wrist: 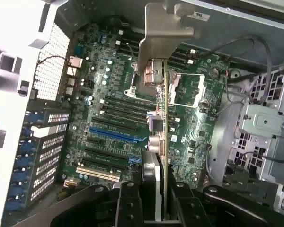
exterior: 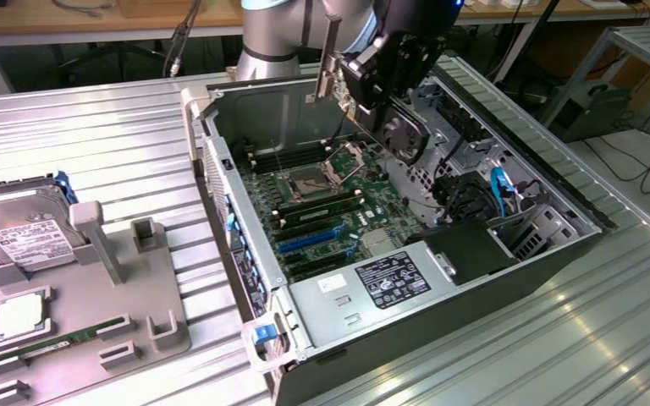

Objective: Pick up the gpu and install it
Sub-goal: 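Insert the gpu into the slot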

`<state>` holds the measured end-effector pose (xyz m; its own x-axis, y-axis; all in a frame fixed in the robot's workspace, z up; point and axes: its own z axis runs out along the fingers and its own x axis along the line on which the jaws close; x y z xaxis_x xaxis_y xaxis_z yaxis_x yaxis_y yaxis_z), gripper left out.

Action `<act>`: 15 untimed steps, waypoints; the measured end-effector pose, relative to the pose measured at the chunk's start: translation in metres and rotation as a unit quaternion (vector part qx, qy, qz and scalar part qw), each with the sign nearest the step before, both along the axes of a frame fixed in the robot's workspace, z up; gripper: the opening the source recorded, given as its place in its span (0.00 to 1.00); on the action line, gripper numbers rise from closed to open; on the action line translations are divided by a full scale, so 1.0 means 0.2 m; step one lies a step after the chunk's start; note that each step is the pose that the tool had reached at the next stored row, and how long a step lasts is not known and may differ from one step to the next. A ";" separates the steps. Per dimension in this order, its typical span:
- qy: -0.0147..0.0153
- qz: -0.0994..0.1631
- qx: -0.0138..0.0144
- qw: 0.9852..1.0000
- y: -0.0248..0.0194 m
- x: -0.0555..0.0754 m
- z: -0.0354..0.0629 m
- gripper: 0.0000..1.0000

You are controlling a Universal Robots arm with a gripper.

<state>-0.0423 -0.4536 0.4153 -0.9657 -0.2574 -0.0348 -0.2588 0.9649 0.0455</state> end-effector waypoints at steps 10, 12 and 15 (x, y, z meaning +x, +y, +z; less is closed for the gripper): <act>0.000 0.081 0.000 0.997 0.000 0.00 -0.020 0.28; 0.000 0.091 0.000 0.996 0.000 0.00 -0.022 0.28; 0.000 0.111 0.000 0.994 0.000 0.00 -0.028 0.28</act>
<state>-0.0415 -0.4535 0.4098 -0.8854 -0.4635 -0.0347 -0.4647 0.8843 0.0456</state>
